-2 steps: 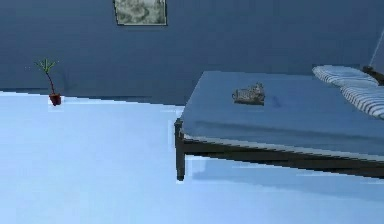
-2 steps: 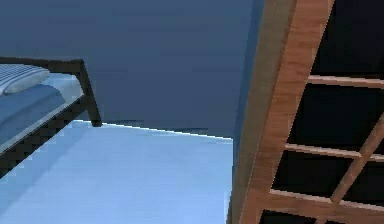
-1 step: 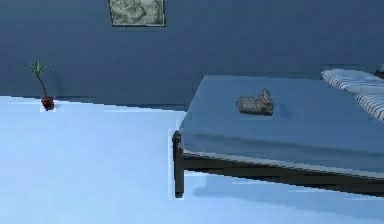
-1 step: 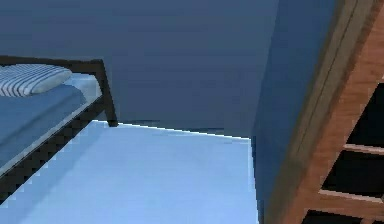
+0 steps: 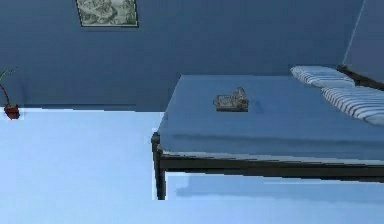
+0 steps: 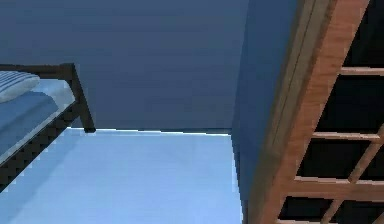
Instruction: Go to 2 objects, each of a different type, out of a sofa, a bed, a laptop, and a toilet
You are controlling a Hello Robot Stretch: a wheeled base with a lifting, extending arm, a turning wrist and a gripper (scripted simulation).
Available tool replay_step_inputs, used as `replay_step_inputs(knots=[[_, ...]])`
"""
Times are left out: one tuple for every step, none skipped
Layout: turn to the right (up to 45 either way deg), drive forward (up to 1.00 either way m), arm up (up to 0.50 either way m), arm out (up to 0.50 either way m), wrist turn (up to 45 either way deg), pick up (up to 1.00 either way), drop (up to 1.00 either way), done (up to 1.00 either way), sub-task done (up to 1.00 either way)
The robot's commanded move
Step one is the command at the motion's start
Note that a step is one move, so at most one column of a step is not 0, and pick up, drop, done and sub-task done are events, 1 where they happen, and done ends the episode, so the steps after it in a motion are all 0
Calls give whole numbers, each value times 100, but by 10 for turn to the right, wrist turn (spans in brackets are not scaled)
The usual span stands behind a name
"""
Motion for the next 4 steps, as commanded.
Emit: replay_step_inputs(knots=[[0, 20, 0, 0, 0, 0, 0, 0, 0], [0, 25, 0, 0, 0, 0, 0, 0, 0], [300, 0, 0, 0, 0, 0, 0, 0, 0], [0, 0, 0, 0, 0, 0, 0, 100, 0]])
